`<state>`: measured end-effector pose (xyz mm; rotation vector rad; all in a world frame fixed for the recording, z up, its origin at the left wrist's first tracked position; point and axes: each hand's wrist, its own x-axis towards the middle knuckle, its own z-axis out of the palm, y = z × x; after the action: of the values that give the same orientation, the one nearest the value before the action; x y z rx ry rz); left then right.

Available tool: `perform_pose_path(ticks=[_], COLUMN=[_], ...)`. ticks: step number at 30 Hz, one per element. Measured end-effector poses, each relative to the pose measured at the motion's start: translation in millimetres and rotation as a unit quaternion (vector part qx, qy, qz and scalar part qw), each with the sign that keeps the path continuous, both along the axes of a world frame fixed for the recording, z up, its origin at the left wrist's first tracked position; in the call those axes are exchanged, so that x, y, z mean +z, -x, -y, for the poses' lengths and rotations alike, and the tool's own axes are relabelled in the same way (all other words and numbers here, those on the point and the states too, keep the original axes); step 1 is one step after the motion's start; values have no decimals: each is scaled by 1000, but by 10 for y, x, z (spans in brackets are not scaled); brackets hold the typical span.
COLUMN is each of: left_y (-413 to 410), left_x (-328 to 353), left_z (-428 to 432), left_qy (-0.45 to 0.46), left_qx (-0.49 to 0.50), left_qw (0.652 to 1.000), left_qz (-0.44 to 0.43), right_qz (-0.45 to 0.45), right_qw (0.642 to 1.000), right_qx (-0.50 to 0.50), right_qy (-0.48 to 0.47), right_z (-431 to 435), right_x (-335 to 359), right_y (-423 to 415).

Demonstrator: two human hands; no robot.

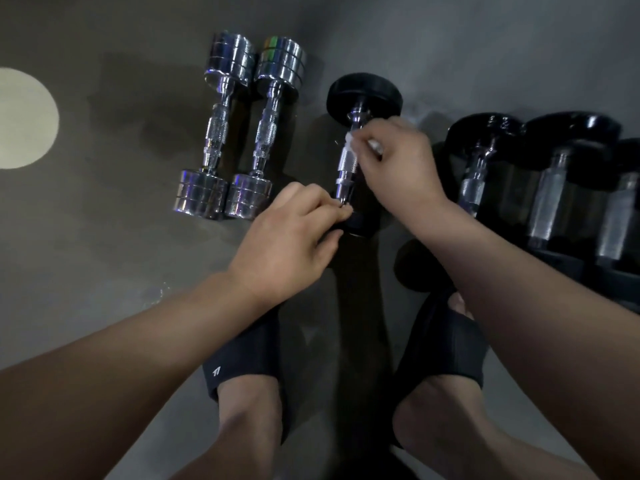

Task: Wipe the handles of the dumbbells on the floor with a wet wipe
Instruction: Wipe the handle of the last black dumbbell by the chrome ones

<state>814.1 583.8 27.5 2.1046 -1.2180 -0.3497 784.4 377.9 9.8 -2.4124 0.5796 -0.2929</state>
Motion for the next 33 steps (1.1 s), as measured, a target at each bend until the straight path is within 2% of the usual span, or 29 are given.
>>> perform_pose_path(ticks=[4, 10, 16, 21, 28, 33], left_y=[-7, -18, -4, -1, 1, 6], left_x=[10, -51, -53, -69, -42, -51], left_z=[17, -12, 16, 22, 37, 27], left_qy=[-5, 12, 8, 9, 3, 5], left_qx=[-13, 29, 22, 31, 28, 31], left_qw=[1000, 998, 998, 998, 998, 998], left_qz=[-10, -50, -55, -55, -53, -53], right_qz=[4, 7, 6, 27, 5, 32], right_qw=[999, 997, 999, 994, 996, 995], right_qx=[-21, 68, 5, 101, 21, 6], right_qy=[41, 43, 39, 4, 82, 98], right_z=[-68, -94, 19, -52, 87, 54], right_x=[-23, -5, -11, 48, 60, -59], right_y=[61, 175, 53, 233, -113, -49])
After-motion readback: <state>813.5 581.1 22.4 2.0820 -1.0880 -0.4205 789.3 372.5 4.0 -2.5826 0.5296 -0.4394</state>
